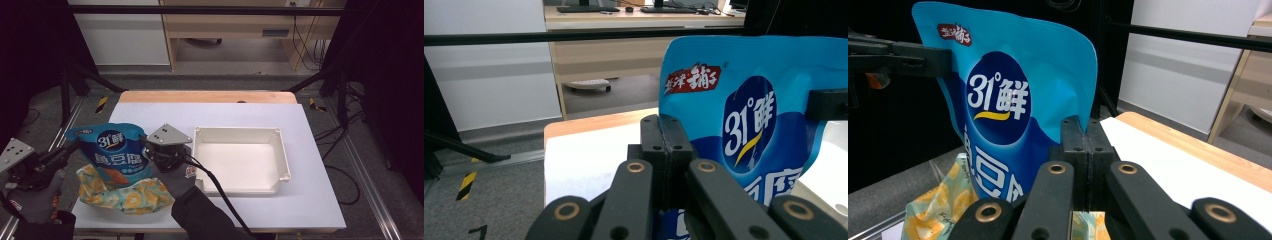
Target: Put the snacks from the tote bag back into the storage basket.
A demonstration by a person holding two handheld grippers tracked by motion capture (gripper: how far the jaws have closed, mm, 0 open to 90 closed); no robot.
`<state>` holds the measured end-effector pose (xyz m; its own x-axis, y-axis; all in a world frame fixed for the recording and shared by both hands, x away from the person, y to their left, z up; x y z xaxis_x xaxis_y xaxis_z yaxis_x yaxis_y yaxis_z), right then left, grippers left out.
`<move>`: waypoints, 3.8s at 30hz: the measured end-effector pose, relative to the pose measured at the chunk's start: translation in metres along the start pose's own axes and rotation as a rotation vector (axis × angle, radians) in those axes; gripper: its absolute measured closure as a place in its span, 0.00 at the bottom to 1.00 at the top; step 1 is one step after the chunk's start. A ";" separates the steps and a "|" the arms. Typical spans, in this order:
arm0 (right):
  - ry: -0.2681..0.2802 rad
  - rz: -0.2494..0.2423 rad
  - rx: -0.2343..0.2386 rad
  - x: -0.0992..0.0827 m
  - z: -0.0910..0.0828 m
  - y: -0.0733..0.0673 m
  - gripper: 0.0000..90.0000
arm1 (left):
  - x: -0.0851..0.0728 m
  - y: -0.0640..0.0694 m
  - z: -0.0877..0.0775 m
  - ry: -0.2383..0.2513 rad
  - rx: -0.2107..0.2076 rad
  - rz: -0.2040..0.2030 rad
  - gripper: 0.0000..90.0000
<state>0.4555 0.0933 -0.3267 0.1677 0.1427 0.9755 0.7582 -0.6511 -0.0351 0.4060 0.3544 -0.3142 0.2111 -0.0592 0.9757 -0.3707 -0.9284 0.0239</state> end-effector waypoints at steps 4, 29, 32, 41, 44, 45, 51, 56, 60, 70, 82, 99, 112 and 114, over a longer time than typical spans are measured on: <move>0.006 -0.006 -0.003 0.004 -0.002 0.001 1.00 | 0.004 0.002 -0.001 0.006 -0.003 0.006 1.00; 0.037 -0.053 -0.016 0.033 -0.018 0.001 1.00 | 0.030 0.009 -0.006 0.053 -0.022 0.002 1.00; 0.042 -0.056 -0.020 0.037 -0.021 0.002 1.00 | 0.034 0.012 -0.007 0.060 -0.024 0.007 1.00; 0.046 -0.069 -0.019 0.047 -0.031 0.006 1.00 | 0.046 0.019 -0.009 0.076 -0.034 0.015 1.00; 0.047 -0.074 -0.021 0.050 -0.034 0.007 1.00 | 0.048 0.021 -0.009 0.081 -0.040 0.014 1.00; 0.048 -0.074 -0.023 0.051 -0.035 0.007 1.00 | 0.048 0.022 -0.009 0.080 -0.042 0.016 1.00; 0.047 -0.083 -0.027 0.055 -0.041 0.009 1.00 | 0.053 0.027 -0.009 0.082 -0.048 0.021 1.00; 0.049 -0.087 -0.029 0.058 -0.047 0.011 1.00 | 0.057 0.031 -0.007 0.089 -0.055 0.021 1.00; 0.052 -0.090 -0.037 0.061 -0.053 0.013 1.00 | 0.060 0.035 -0.006 0.090 -0.064 0.027 1.00; 0.068 -0.089 -0.050 0.065 -0.065 0.020 1.00 | 0.069 0.045 -0.002 0.095 -0.078 0.041 1.00; 0.082 -0.091 -0.072 0.069 -0.080 0.028 1.00 | 0.078 0.060 0.005 0.098 -0.103 0.057 1.00; 0.093 -0.080 -0.113 0.067 -0.107 0.049 1.00 | 0.087 0.087 0.023 0.094 -0.150 0.075 1.00; 0.093 -0.072 -0.148 0.062 -0.129 0.065 1.00 | 0.088 0.109 0.039 0.089 -0.186 0.088 1.00; 0.094 -0.070 -0.157 0.061 -0.132 0.068 1.00 | 0.090 0.113 0.041 0.089 -0.187 0.093 1.00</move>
<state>0.4342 -0.0404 -0.2409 0.0526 0.1259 0.9906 0.6574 -0.7511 0.0606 0.4199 0.2291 -0.2328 0.0907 -0.1015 0.9907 -0.5481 -0.8357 -0.0355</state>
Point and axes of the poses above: each handheld gripper's, and its own axes: z roughly forward along the jaws, x roughly out of its top, y roughly to its right, the point moved 3 cm from there along z, roughly forward along the jaws
